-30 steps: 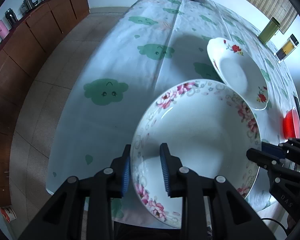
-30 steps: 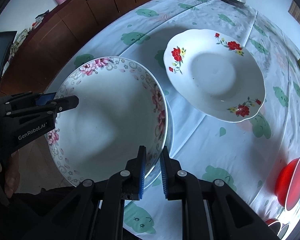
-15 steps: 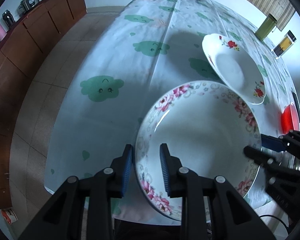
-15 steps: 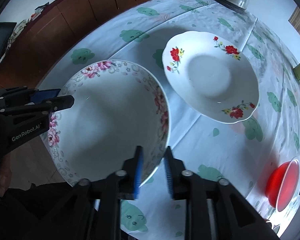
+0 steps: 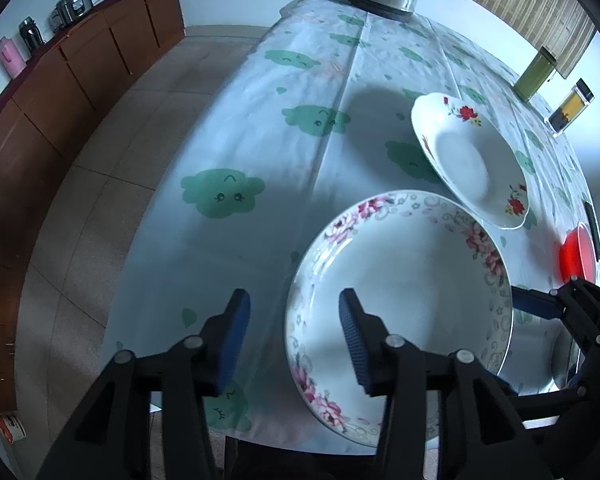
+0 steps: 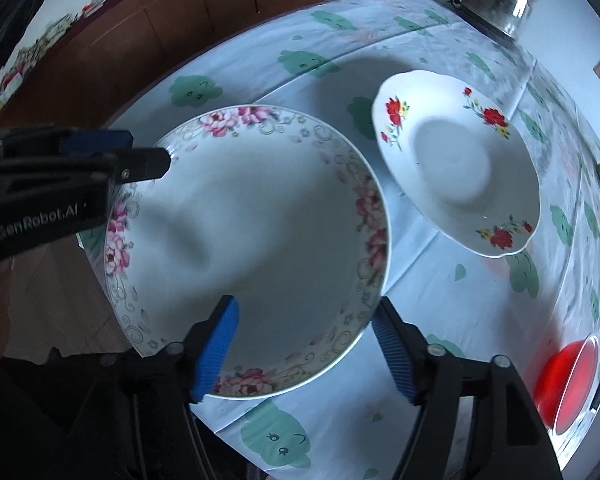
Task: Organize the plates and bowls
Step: 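Open both grippers and release the pink-floral plate, then move both grippers to the rim of the red-flower white plate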
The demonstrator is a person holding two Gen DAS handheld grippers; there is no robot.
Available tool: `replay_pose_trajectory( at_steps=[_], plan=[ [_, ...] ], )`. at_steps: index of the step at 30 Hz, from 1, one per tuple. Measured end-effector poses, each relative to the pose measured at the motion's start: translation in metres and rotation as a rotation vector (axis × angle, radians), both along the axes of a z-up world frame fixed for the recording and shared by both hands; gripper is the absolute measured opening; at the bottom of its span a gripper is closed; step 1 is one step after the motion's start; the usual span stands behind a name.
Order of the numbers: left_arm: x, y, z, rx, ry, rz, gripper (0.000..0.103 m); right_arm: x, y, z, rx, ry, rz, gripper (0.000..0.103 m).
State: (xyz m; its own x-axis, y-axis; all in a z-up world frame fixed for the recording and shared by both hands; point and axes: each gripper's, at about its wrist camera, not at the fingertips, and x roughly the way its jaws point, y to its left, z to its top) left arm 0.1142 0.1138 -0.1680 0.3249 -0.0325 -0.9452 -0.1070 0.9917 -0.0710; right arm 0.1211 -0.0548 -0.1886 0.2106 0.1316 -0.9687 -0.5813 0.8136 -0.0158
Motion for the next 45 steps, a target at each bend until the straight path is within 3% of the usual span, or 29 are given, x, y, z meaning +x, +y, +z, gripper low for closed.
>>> replay_pose_trajectory(
  at_steps=[4, 8, 19, 32, 45],
  plan=[
    [0.001, 0.001, 0.001, 0.0, 0.0, 0.004, 0.06, 0.003, -0.005, 0.002, 0.039, -0.005, -0.024, 0.073],
    [0.006, 0.001, 0.003, 0.0, -0.004, 0.005, 0.06, 0.009, -0.013, 0.01, 0.109, 0.018, -0.065, 0.073],
    [0.027, -0.021, 0.009, 0.016, -0.007, -0.063, 0.065, 0.013, -0.039, 0.014, 0.17, 0.042, -0.161, 0.073],
    [0.068, -0.048, 0.017, 0.019, -0.006, -0.162, 0.065, 0.037, -0.103, 0.028, 0.288, 0.032, -0.443, 0.073],
    [0.119, -0.077, 0.014, 0.017, 0.028, -0.236, 0.065, 0.072, -0.151, 0.023, 0.321, 0.038, -0.689, 0.073]
  ],
)
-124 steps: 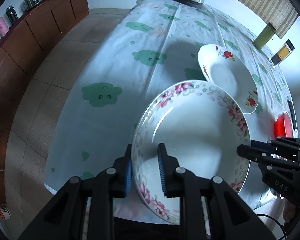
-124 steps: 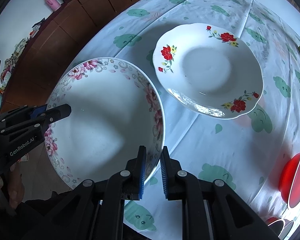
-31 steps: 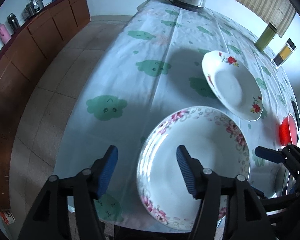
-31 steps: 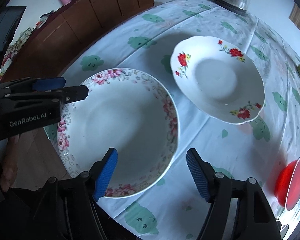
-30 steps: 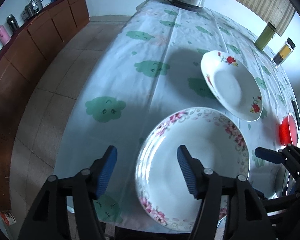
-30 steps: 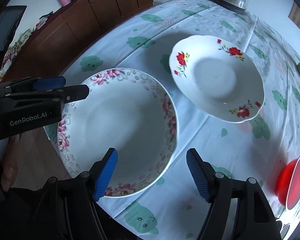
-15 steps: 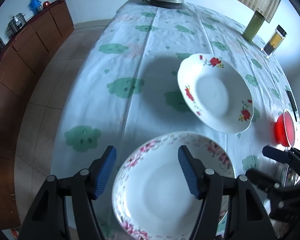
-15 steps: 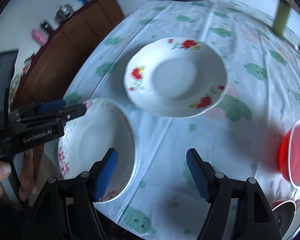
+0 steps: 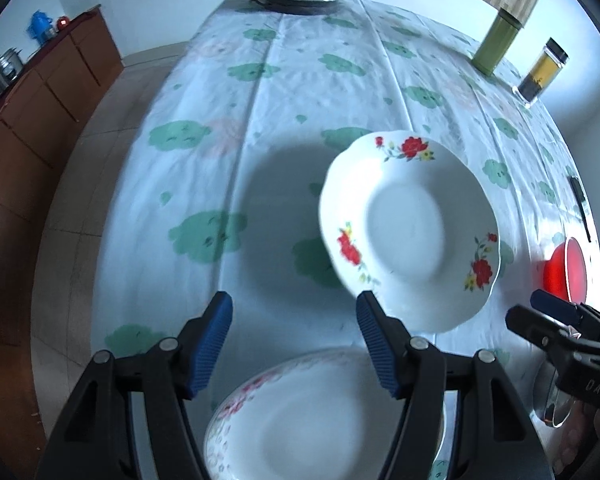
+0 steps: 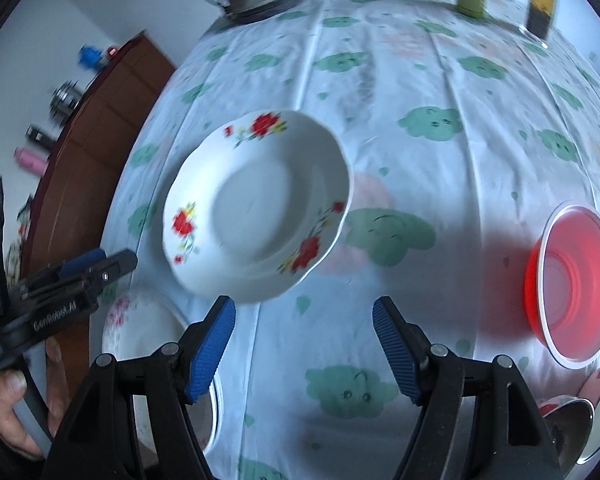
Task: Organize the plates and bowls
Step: 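Move both grippers to the rim of the red-flower white plate, then close both grippers on the rim of the red-flower plate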
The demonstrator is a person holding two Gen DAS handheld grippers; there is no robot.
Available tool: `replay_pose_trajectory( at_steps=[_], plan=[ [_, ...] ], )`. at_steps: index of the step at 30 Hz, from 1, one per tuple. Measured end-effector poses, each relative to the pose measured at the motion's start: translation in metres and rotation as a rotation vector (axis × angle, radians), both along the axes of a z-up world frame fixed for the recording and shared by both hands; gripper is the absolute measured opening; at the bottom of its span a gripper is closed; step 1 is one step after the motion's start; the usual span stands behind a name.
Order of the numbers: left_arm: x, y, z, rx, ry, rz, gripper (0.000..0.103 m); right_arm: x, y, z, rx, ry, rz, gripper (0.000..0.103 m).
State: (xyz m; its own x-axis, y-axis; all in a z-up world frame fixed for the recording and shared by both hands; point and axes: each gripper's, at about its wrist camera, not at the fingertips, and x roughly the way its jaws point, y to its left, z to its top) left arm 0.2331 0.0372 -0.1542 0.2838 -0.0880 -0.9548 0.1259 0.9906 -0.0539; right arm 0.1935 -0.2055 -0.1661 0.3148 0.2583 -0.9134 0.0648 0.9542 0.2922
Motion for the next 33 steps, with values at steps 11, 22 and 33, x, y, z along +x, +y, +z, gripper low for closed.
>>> replay_pose_trajectory(
  at_steps=[11, 22, 33],
  plan=[
    [0.04, -0.019, -0.01, 0.002, 0.037, -0.052, 0.065, 0.041, -0.003, -0.002, -0.012, 0.019, -0.058, 0.063],
    [0.071, -0.016, -0.029, 0.016, 0.077, -0.05, 0.054, 0.067, -0.011, -0.03, -0.028, 0.095, -0.109, 0.047],
    [0.08, -0.028, -0.039, -0.021, 0.114, -0.097, 0.031, 0.074, -0.005, -0.044, -0.044, 0.119, -0.1, 0.029]
  ],
)
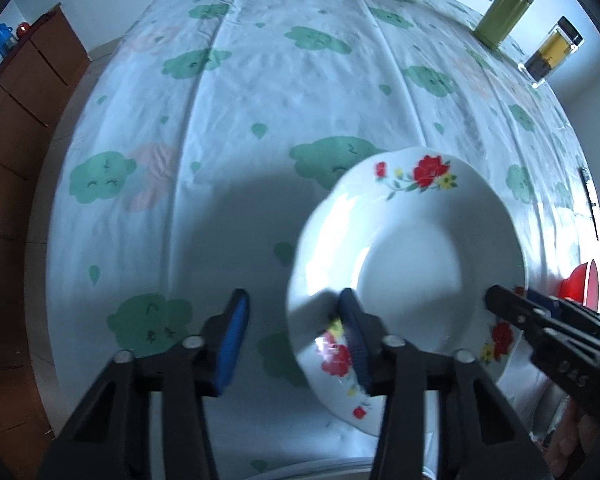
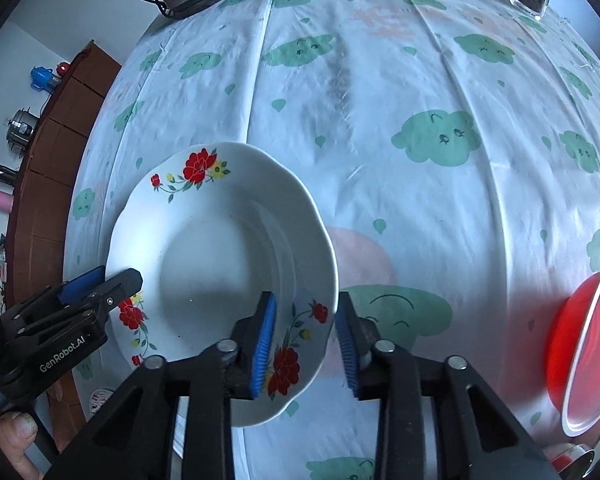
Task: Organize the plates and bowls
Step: 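Close both grippers on the rim of the red-flower plate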
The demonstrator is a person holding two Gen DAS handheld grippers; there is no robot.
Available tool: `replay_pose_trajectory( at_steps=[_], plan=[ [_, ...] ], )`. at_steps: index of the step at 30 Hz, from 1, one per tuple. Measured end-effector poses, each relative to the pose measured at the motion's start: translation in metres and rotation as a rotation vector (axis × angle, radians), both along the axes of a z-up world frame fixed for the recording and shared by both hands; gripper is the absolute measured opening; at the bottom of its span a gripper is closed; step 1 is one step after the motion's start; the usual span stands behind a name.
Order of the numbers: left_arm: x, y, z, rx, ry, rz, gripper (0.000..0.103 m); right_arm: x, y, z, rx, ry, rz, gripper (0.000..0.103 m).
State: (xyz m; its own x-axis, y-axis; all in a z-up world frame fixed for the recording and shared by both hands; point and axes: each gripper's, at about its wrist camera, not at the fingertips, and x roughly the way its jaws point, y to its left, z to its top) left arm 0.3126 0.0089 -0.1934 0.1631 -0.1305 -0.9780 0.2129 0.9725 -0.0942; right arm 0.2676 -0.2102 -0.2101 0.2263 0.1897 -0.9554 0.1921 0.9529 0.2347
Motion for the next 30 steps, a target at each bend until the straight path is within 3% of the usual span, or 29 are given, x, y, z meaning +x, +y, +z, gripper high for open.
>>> replay_pose_trajectory(
  at_steps=[1, 16, 30],
  plan=[
    [0.0, -0.003, 0.0, -0.014, 0.006, -0.012, 0.024, 0.0, 0.0, -0.001, -0.005, 0.002, 0.001, 0.028],
    [-0.009, -0.011, 0.006, 0.039, -0.036, -0.028, 0.024, -0.006, 0.005, 0.004, -0.026, -0.019, 0.026, 0.026],
    [-0.019, -0.004, 0.036, 0.055, -0.105, 0.013, 0.025, -0.014, 0.012, 0.038, -0.022, -0.061, 0.076, 0.026]
  ],
)
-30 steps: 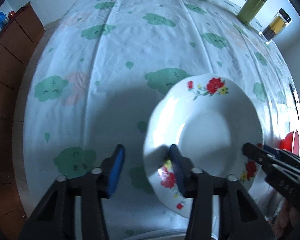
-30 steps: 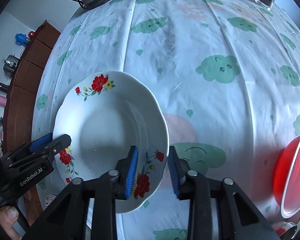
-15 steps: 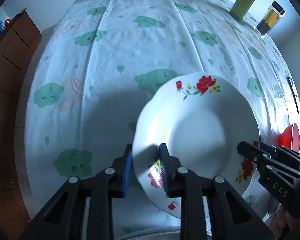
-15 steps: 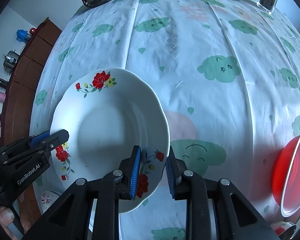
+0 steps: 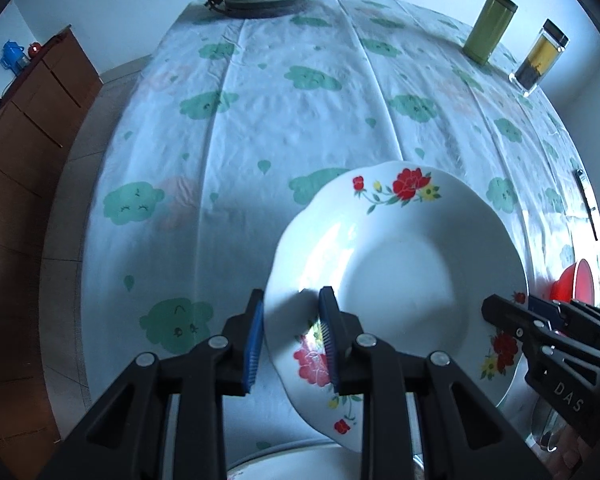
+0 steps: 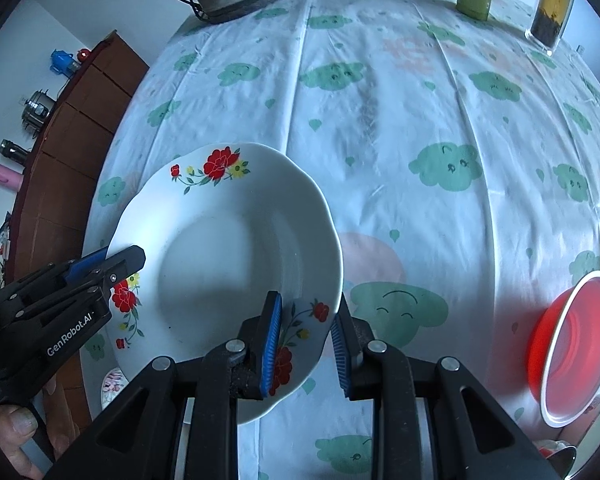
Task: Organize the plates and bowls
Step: 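Close both grippers on the rim of the red-flower plate, then lift the red-flower plate with both grippers toward the pink-floral plate stack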
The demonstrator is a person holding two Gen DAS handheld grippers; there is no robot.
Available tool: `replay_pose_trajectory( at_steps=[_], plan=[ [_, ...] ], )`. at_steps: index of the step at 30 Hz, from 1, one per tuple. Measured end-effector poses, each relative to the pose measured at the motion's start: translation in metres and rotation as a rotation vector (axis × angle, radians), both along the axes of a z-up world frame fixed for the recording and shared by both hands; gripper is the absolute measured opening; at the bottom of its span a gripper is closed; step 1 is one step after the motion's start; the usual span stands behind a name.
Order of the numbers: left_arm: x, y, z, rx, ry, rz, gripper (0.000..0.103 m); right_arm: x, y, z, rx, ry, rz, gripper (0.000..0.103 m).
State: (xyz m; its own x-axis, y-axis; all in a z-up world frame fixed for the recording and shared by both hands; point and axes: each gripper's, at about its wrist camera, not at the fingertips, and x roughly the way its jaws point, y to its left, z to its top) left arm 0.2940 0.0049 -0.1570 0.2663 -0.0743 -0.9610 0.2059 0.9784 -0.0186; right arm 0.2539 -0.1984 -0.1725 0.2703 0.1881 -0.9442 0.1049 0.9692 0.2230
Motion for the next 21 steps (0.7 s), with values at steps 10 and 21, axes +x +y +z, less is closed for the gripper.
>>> replay_pose_trajectory(
  at_steps=[10, 21],
  plan=[
    [-0.018, 0.006, 0.019, 0.011, -0.036, 0.041, 0.025, -0.011, 0.008, 0.02, -0.001, -0.04, 0.043, 0.026],
    [-0.039, 0.013, 0.029, 0.032, -0.053, 0.081, 0.025, -0.025, 0.015, 0.029, 0.013, -0.067, 0.087, 0.026]
  ],
)
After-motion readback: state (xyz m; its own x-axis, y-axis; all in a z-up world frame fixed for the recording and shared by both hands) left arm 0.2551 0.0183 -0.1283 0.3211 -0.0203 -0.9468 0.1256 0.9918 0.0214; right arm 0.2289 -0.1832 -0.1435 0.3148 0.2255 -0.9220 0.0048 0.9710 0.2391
